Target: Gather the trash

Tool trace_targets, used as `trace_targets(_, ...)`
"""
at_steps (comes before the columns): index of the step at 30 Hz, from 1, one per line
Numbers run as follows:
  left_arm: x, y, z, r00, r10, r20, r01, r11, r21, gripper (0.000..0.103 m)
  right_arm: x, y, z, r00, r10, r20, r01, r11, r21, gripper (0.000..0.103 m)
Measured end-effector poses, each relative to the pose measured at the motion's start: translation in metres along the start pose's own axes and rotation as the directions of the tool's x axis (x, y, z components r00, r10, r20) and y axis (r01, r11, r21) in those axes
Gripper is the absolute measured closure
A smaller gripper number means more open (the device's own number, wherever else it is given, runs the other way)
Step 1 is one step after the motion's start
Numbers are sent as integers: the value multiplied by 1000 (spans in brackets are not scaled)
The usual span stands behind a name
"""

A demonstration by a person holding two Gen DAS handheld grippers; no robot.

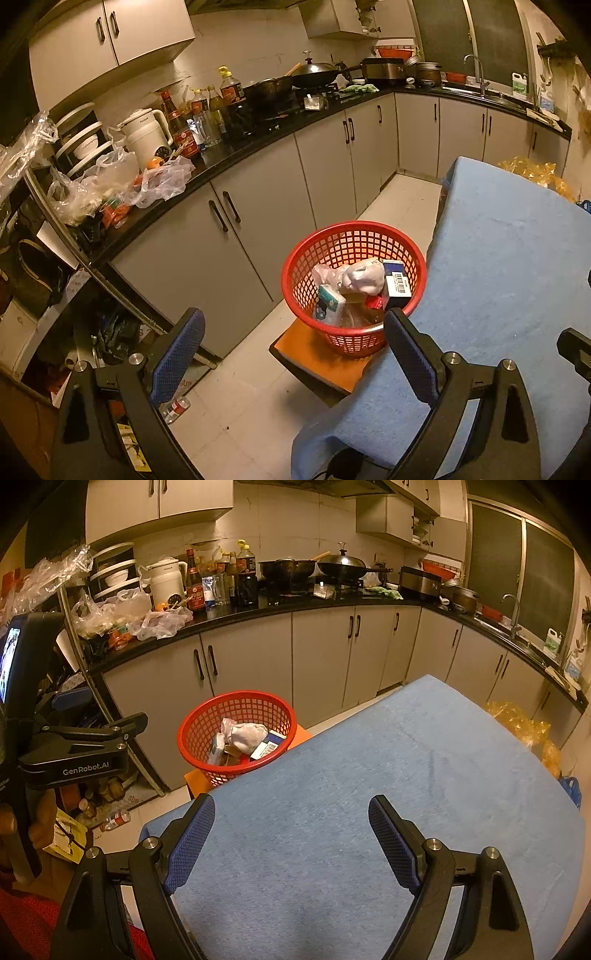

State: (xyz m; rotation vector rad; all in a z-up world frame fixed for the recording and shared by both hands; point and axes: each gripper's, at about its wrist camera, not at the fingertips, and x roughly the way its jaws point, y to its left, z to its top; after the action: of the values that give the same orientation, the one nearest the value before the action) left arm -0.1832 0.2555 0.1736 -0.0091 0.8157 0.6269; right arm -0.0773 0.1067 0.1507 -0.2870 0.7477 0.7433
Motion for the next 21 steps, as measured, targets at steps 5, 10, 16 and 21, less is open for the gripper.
trace_targets(5,2,5,-2,1000,1,-2,-1,1000,-5,6,1,3,0,1000,-1,-3,1,1000,-1,14)
trace_targets(10,3,7,-1,1000,-3,-2,3,1000,-5,6,1,6,-1,1000,-5,-1,5,1000,-3,14)
trace_targets(16,6,9,0,1000,-12,-6,12,1000,-6,6,2,10,-2,1000,-10,-4,10,1000,-3,14)
trace_targets(21,12,8,0,999,-32,-16,32,999,-3,6,5,11,-4,1000,-17,-8,17,1000,4,14)
